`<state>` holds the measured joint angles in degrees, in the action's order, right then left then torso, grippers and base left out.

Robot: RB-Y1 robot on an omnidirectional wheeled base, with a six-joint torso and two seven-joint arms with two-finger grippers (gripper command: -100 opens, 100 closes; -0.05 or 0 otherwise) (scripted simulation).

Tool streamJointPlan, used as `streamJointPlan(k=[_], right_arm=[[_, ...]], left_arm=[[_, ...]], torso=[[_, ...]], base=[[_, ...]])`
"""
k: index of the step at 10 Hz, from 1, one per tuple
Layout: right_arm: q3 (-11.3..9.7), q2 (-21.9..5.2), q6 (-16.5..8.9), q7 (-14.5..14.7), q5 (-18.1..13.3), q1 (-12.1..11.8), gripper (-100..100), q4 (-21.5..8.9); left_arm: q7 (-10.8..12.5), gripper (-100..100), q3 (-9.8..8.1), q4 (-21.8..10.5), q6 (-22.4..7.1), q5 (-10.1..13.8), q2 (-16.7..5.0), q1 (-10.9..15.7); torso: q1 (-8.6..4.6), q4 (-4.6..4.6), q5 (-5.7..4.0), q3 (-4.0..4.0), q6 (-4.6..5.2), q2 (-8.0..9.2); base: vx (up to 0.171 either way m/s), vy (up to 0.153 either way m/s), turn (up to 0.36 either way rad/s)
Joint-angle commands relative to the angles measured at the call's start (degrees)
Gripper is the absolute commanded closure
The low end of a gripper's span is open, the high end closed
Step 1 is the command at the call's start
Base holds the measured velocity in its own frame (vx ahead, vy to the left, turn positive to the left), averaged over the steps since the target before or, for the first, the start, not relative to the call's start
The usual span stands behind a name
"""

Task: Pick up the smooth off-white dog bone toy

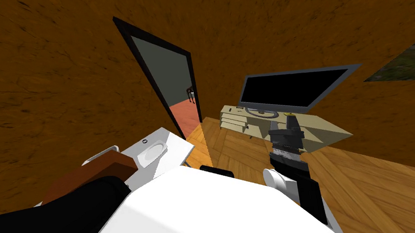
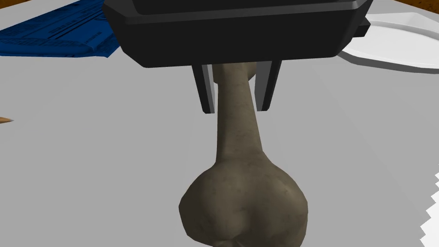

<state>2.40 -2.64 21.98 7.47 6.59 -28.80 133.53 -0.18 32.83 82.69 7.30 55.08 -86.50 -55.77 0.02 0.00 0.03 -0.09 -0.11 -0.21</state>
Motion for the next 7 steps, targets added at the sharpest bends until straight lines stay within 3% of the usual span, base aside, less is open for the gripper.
streamJointPlan(k=[1,2,3,5,6,7], right_arm=[[0.0,0.0,0.0,0.0,0.0,0.0,0,0.0],[0.0,0.0,0.0,0.0,0.0,0.0,0,0.0],[0.0,0.0,0.0,0.0,0.0,0.0,0,0.0],[0.0,0.0,0.0,0.0,0.0,0.0,0,0.0],[0.0,0.0,0.0,0.0,0.0,0.0,0,0.0],[0.0,0.0,0.0,0.0,0.0,0.0,0,0.0]], left_arm=[[0.0,100,0.00,0.0,0.0,0.0,0.0,0.0],[0.0,0,0.00,0.0,0.0,0.0,0.0,0.0],[0.0,100,-0.49,1.2,0.3,1.2,-1.7,-1.0],[0.2,100,-0.56,2.5,0.9,2.6,-4.1,-1.9],[0.3,100,-0.28,2.0,0.8,2.1,-3.4,-1.4],[0.3,0,-0.32,2.0,0.8,2.2,-3.5,-1.5]], torso=[[0.00,0.00,0.00,0.00,0.00,0.00],[-0.01,0.00,-0.01,0.00,0.00,0.00],[-0.01,0.00,-0.01,0.00,0.00,0.00],[-0.11,-0.01,-0.06,0.02,-0.02,0.05],[-0.14,0.00,-0.06,0.02,-0.02,0.05],[-0.09,0.00,-0.04,0.02,-0.02,0.03]], base=[[0.000,0.000,0.000],[0.000,0.000,0.000],[-0.011,-0.011,0.028],[-0.020,-0.021,0.027],[-0.008,-0.009,0.004],[0.000,0.000,0.000]])
